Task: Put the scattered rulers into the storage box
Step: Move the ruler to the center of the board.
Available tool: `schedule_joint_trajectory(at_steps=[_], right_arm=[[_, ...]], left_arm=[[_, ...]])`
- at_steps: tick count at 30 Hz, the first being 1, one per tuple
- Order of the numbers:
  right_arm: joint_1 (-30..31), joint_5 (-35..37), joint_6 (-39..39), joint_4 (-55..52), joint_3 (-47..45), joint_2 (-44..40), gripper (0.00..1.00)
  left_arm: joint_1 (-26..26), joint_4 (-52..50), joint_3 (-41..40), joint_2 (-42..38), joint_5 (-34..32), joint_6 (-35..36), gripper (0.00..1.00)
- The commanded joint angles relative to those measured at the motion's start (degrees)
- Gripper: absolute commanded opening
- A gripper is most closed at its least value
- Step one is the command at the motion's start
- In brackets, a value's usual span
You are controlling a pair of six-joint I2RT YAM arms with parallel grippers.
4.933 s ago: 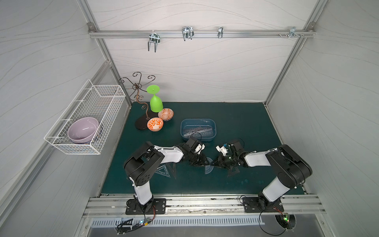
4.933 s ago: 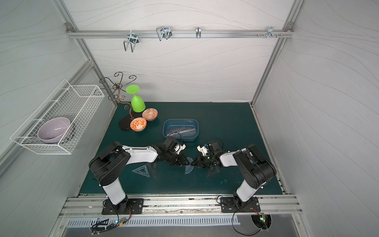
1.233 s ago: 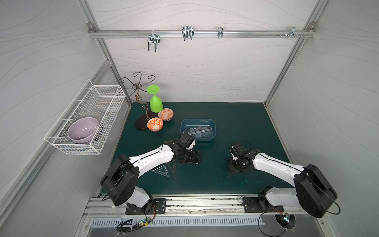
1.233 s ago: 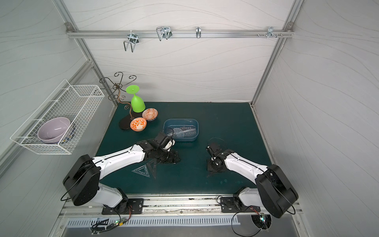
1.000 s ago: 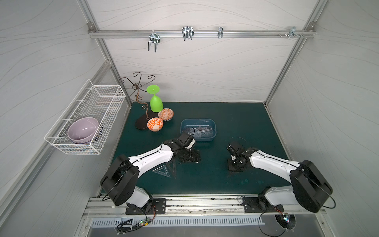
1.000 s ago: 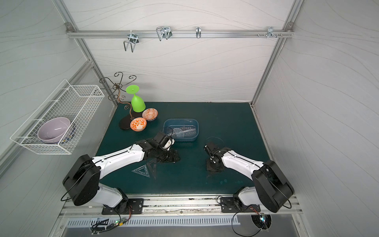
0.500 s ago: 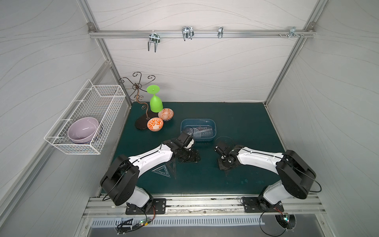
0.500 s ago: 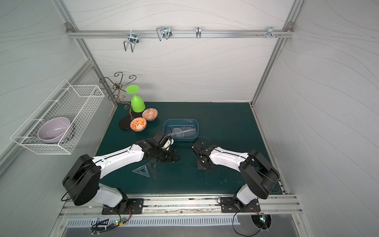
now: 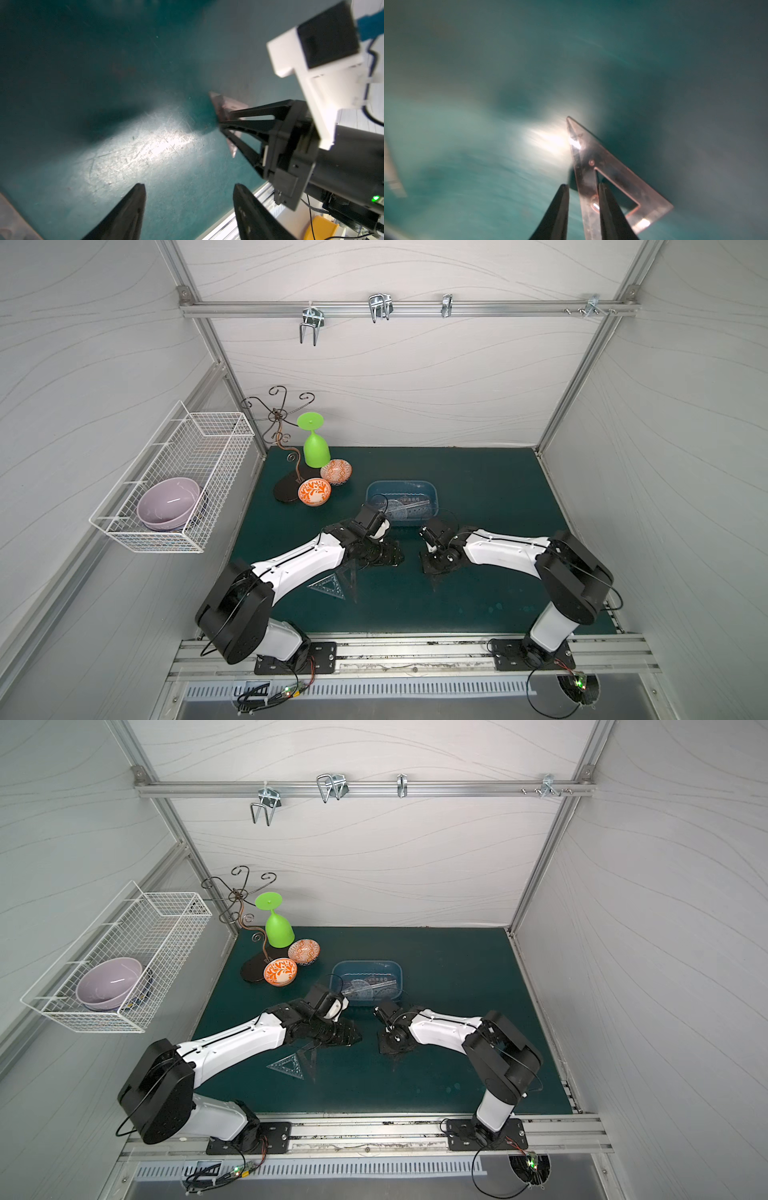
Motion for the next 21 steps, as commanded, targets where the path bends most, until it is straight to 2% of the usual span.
schedule_joint_trajectory(at_steps=[1, 7, 15, 17, 21], right_arm=[[1.6, -9.2, 0.2, 6.7, 1.2, 6.5, 0.29], [1.7, -13.5, -3.1, 6.3, 5.3, 6.4, 0.29], [-2.4, -17.5, -5.2, 19.8, -5.7, -4.5, 0.28], [-3.7, -18.7, -4.5, 23.3, -7.7, -4.6, 0.25], [-5.6, -23.1, -3.9, 27.0, -8.0, -0.3, 0.10]], left_arm=[[1.0, 1.7, -0.4, -2.4, -0.2, 0.1, 0.71], [1.8, 2.0, -1.2, -3.1, -0.8, -0.4, 0.72], [5.6, 6.0, -3.6, -2.9, 2.0, -4.1, 0.64], [5.9, 6.7, -3.4, -2.7, 1.7, -4.2, 0.62], [6.9, 8.7, -4.2, -0.9, 2.1, -5.3, 0.61]])
